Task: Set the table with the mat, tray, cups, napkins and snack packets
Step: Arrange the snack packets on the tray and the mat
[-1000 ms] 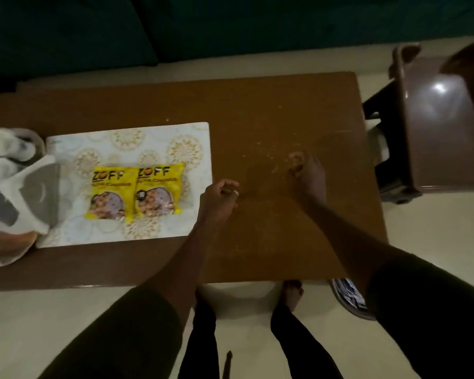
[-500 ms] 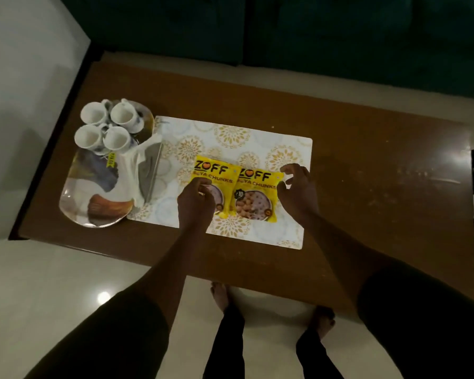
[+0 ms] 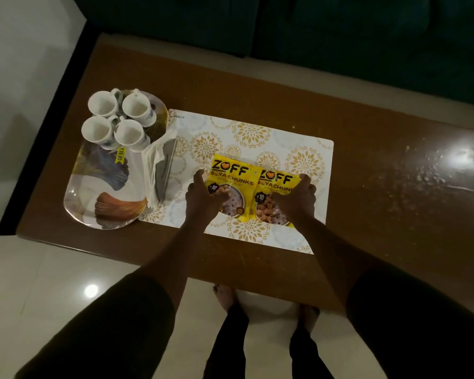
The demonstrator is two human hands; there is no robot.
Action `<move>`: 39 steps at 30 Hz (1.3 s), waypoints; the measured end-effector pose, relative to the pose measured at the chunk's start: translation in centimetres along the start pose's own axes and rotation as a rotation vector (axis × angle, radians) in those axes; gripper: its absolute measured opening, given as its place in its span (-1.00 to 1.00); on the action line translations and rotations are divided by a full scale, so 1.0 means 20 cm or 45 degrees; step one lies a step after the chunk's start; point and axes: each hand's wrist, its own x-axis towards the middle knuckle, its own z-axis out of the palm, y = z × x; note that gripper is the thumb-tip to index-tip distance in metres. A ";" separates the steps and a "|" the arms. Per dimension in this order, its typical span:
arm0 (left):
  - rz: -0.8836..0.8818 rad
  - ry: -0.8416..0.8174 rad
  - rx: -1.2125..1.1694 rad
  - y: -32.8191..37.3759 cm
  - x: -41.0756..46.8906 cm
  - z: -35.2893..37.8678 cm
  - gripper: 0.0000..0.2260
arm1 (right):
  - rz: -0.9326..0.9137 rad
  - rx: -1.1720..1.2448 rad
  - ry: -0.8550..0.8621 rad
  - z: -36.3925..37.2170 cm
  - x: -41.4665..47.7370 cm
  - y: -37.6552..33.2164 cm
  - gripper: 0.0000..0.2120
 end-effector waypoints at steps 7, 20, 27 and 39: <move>-0.117 -0.007 -0.134 -0.01 0.04 0.01 -0.29 | -0.001 -0.073 0.050 0.05 0.00 0.02 -0.19; 0.018 -0.522 -0.679 -0.09 -0.03 -0.27 -0.44 | -0.412 0.257 -0.325 0.14 -0.13 -0.33 -0.42; -0.290 -0.880 -0.816 -0.23 -0.12 -0.59 -0.53 | -0.353 0.369 -0.457 0.35 -0.27 -0.48 -0.79; -0.347 0.049 -0.997 -0.73 -0.16 -1.18 -0.59 | -0.440 0.390 -0.808 0.76 -0.67 -0.68 -0.40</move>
